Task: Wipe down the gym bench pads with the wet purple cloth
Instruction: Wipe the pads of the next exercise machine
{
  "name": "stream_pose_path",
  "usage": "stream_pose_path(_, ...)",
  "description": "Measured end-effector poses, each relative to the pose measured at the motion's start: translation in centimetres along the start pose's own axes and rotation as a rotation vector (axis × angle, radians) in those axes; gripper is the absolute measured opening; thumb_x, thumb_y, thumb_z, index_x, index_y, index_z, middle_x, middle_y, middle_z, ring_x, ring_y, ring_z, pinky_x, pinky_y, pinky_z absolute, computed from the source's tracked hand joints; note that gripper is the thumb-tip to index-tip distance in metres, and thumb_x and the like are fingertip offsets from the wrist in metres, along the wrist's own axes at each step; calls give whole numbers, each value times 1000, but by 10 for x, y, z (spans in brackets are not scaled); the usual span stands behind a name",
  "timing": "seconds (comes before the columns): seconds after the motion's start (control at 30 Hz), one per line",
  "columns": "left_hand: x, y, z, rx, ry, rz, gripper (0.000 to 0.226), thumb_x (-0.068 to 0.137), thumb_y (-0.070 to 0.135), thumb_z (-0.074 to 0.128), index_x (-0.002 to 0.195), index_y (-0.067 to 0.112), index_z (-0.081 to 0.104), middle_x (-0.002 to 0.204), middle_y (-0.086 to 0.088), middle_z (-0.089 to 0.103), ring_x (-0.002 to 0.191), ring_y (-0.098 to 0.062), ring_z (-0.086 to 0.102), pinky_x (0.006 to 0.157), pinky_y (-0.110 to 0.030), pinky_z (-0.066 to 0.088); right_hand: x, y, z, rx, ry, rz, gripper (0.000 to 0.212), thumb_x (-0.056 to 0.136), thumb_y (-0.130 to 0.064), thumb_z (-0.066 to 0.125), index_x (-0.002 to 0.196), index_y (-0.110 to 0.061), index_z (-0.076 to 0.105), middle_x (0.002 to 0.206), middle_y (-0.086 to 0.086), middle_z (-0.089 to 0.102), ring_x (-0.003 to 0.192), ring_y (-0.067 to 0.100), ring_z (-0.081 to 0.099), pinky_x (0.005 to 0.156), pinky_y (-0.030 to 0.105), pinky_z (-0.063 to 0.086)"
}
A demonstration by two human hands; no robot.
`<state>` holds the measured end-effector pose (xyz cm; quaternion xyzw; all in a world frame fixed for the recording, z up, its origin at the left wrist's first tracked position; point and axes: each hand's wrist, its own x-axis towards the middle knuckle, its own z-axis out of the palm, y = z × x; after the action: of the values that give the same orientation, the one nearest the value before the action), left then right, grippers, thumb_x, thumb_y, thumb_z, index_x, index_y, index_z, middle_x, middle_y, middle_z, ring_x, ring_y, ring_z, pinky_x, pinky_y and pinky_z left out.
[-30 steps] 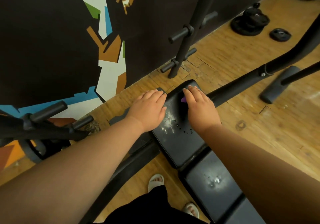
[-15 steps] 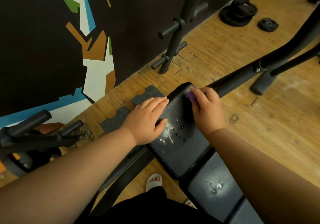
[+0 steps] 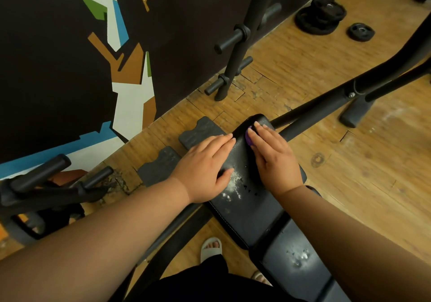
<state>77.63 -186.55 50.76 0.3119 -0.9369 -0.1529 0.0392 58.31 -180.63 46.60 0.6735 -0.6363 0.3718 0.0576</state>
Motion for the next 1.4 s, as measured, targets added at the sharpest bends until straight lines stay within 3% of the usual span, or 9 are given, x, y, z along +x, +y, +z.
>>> stream_pose_path(0.07,1,0,0,1,-4,-1,67,91,45,35,149,10,33,154,-5,34,142,-21,29,113,-36,29,15,0,1,-16,30,4,32,100,-20,48,120,-4,67,124,14,64,109,28,59,99,30,42)
stream_pose_path(0.27,2,0,-6,-5,-89,10,71,96,48,39,154,14,16,161,1,15,148,-14,11,117,-30,15,-18,3,-1,-36,17,38,30,96,-13,54,122,-4,66,126,14,63,101,30,61,94,31,44)
stream_pose_path(0.37,8,3,-13,-42,-100,-9,71,96,50,36,154,16,16,161,3,14,148,-12,7,120,-32,14,-3,4,1,-41,25,51,28,95,-15,55,117,-5,69,121,13,66,97,31,63,90,34,47)
stream_pose_path(0.47,21,11,-13,-43,-113,-7,69,99,47,36,155,16,10,162,2,7,148,-12,2,119,-32,11,17,3,7,-43,38,85,29,94,-16,55,117,-6,69,120,12,67,98,32,62,91,36,49)
stream_pose_path(0.6,29,13,-7,-72,-136,-3,71,99,45,37,155,15,5,163,2,-2,148,-13,-2,121,-35,12,-18,6,-4,-45,14,74,31,95,-16,53,120,-5,67,124,13,64,105,25,57,98,26,38)
stream_pose_path(0.83,31,10,-3,-121,-139,-8,74,95,50,31,155,15,8,163,3,-1,148,-12,-2,121,-34,11,15,8,7,-55,82,102,27,94,-16,55,113,-4,71,117,14,68,97,31,64,90,37,51)
stream_pose_path(1.0,31,9,-2,-131,-131,-10,76,91,51,29,155,16,9,163,4,1,148,-13,1,120,-36,16,-29,11,-4,-69,45,83,30,93,-11,56,120,-4,67,124,14,63,108,25,56,97,32,43)
stream_pose_path(1.23,32,8,0,-133,-110,8,76,90,51,30,155,14,12,163,1,5,148,-14,3,120,-35,16,16,8,12,-45,147,182,26,95,-16,56,112,-4,71,117,13,68,100,26,61,95,26,42)
stream_pose_path(1.4,31,7,1,-153,-103,12,75,91,49,32,155,15,13,163,2,6,148,-13,3,120,-36,17,-29,7,-2,-58,108,190,27,94,-14,55,114,-5,70,118,14,67,103,23,57,98,21,36)
